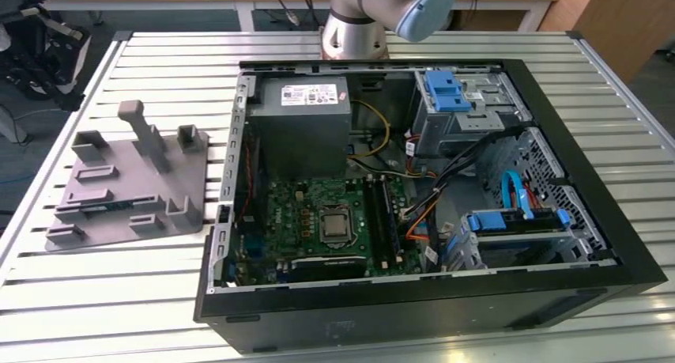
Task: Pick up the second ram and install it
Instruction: 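Reach for the second ram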
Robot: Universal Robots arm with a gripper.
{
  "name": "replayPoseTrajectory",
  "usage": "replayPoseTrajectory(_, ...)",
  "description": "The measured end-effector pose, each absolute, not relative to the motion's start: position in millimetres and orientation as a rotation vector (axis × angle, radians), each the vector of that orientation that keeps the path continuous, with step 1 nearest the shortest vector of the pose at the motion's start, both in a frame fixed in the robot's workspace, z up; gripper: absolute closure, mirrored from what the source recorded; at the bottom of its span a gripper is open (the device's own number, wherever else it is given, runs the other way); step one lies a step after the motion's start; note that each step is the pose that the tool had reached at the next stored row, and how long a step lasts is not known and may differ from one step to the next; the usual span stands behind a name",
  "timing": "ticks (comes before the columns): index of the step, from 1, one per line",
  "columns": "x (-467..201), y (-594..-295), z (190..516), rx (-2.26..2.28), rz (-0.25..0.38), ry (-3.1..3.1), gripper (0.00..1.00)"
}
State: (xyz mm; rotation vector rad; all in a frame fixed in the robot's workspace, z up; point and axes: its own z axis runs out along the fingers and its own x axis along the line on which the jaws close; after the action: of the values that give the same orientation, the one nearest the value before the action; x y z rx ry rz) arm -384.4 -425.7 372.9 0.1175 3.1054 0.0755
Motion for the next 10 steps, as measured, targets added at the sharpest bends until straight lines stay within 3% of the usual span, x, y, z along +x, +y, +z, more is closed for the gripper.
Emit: replayPoseTrajectory(10,-384.5,-428.3,363.0,0.118,0.076,3.105,0.90)
